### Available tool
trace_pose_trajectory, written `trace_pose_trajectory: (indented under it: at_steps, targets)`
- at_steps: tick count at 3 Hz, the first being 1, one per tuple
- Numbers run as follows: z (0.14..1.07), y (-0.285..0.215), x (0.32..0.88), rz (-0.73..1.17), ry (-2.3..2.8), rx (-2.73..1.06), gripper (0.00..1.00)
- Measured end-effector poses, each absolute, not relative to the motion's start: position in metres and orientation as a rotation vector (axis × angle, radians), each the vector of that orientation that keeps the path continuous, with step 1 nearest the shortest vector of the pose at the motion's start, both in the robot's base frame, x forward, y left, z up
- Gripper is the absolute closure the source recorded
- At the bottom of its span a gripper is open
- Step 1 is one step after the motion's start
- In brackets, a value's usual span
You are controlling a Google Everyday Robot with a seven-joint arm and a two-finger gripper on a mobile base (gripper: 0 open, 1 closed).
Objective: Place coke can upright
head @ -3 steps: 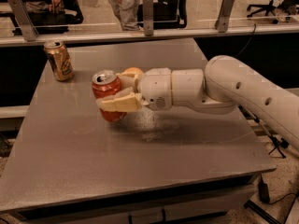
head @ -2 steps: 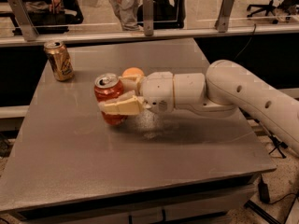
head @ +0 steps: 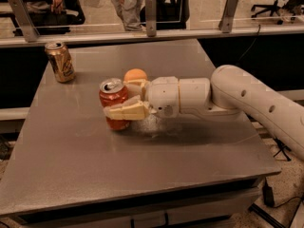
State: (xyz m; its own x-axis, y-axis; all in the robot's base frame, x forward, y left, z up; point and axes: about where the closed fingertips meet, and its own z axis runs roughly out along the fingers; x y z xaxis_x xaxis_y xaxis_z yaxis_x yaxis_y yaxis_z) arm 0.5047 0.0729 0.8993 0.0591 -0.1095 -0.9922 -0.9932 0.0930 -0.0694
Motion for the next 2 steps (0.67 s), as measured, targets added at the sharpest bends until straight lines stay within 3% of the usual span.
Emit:
trace_pose_trajectory:
  at_steps: [2]
  targets:
    - [0.8949,0.0700,0.5048,1.051,1.242,-1.277,0.13]
